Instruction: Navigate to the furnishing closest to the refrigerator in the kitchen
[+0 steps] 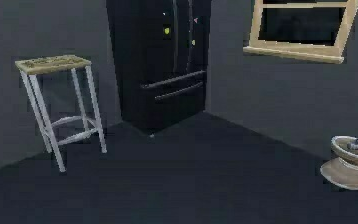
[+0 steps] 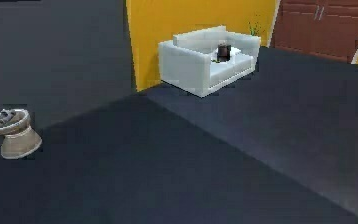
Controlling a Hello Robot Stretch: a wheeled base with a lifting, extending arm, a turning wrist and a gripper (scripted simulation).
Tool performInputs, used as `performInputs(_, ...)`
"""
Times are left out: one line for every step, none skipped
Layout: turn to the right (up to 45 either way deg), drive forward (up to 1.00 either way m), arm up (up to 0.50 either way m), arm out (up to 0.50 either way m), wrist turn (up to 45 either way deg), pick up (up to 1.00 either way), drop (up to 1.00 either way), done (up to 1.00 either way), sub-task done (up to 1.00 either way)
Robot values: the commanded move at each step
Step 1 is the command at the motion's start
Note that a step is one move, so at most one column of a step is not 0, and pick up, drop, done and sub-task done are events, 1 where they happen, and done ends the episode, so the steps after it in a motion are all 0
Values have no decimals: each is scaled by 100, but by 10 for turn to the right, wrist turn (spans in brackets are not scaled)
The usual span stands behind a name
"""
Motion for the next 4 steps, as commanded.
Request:
performInputs(-420, 0, 0, 0, 0, 0, 0, 0, 0)
performInputs(0, 100, 0, 0, 0, 0, 0, 0, 0)
performInputs(-300, 0, 0, 0, 0, 0, 0, 0, 0)
performInputs(0, 30, 0, 0, 0, 0, 0, 0, 0)
